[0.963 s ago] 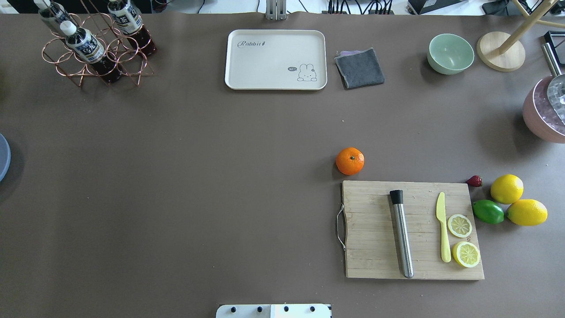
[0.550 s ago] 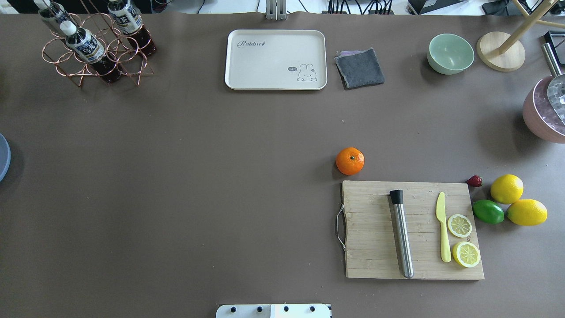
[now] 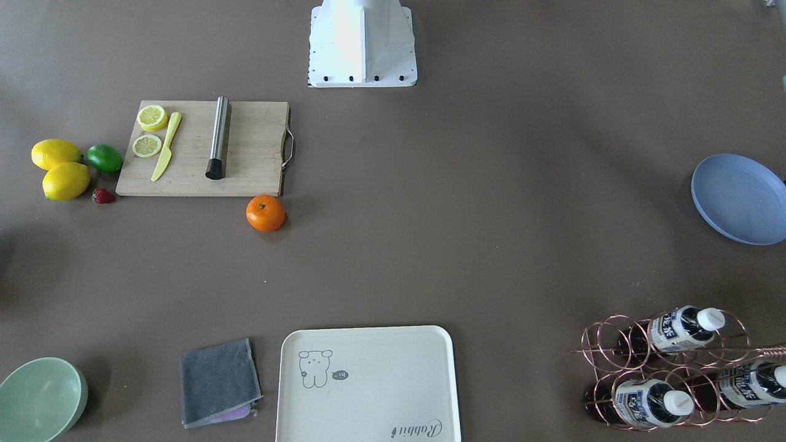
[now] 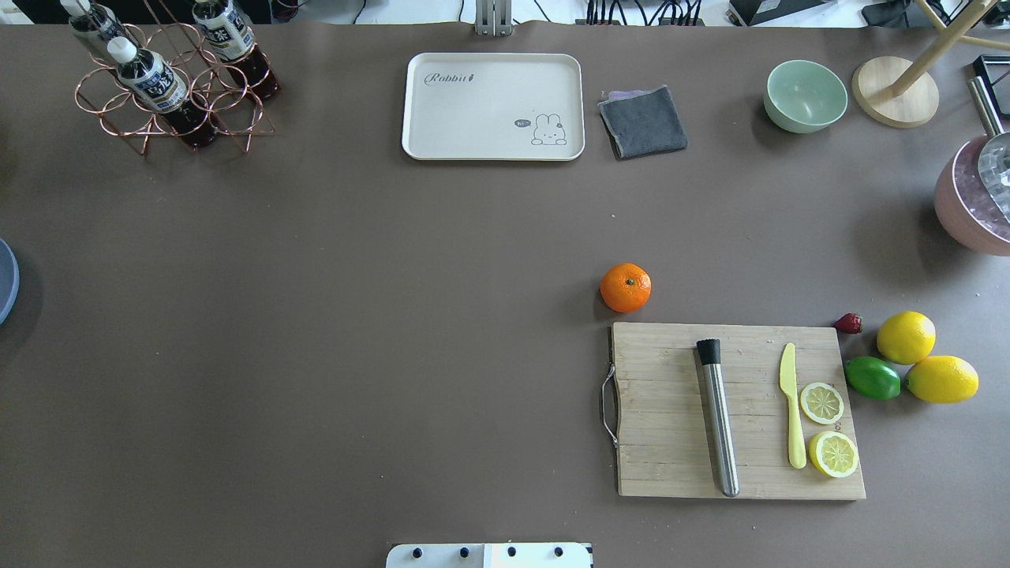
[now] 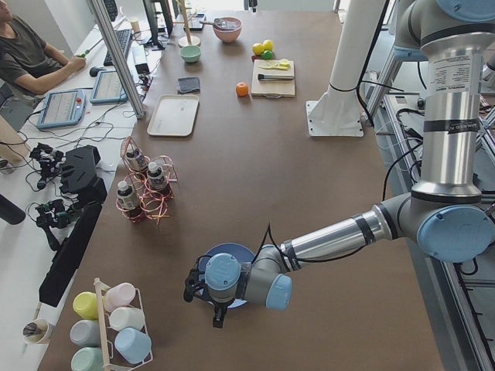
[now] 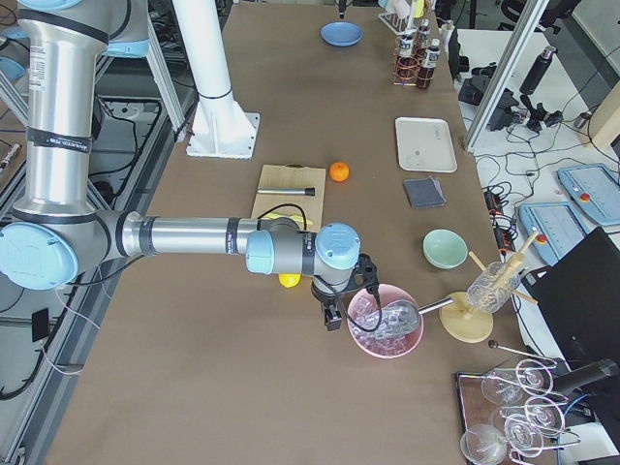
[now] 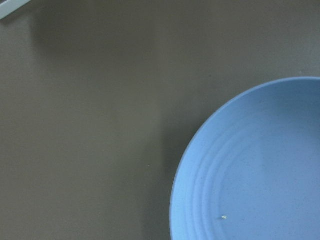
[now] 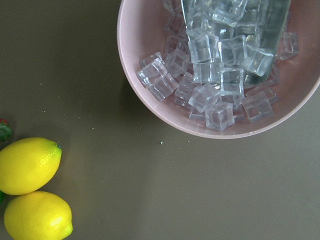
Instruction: Pick orange to plate
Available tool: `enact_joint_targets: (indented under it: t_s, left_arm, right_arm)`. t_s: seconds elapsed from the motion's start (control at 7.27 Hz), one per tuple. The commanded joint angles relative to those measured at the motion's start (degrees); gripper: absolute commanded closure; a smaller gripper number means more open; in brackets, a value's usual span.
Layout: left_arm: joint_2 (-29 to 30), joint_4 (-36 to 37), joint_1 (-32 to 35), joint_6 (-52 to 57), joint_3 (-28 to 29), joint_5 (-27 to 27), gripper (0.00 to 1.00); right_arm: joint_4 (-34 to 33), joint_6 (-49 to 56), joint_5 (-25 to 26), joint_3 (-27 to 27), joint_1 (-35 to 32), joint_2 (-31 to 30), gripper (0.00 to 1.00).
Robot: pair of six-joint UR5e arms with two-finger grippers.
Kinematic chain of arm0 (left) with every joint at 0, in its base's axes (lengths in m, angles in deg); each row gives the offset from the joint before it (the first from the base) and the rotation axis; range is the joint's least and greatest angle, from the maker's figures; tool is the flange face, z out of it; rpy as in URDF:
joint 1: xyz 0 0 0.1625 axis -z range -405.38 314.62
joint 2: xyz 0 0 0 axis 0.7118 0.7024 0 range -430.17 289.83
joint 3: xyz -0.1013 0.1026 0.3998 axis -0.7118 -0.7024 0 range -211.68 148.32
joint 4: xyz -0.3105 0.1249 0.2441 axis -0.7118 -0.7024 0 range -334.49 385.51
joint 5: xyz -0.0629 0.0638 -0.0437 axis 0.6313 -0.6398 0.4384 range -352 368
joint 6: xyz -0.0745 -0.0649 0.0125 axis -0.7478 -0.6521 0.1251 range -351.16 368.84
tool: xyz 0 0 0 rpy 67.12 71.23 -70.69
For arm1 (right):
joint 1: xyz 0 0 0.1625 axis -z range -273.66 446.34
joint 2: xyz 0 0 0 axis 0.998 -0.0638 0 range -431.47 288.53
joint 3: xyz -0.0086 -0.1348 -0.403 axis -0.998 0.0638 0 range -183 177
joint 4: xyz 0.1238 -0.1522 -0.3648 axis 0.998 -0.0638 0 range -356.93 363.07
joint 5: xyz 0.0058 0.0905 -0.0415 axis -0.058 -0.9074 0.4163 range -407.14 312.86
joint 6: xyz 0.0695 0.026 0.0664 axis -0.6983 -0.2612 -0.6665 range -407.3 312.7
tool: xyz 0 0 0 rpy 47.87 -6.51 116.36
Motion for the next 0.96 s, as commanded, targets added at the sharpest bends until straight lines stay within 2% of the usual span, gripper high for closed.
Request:
enact_joint_targets:
  t_s: [0.0, 0.41, 0.83]
  left_arm:
    - [1.43, -0.85, -2.26, -0.32, 2.31, 0.09, 0.03]
    - [2.58, -0.85, -3.67, -0.32, 3.9, 0.09, 0.06]
    - [2.66, -1.03, -3.85, -0.23, 5.04, 0.09, 0.2]
  right_arm:
    - [0.12, 1.01, -0.06, -0.14, 0.0, 0.0, 0.0]
    - [3.36, 0.67, 0.12, 0.04, 0.0, -1.05, 0.0]
    - [3.37, 0.49, 0.12, 0.04, 0.0, -1.06, 0.0]
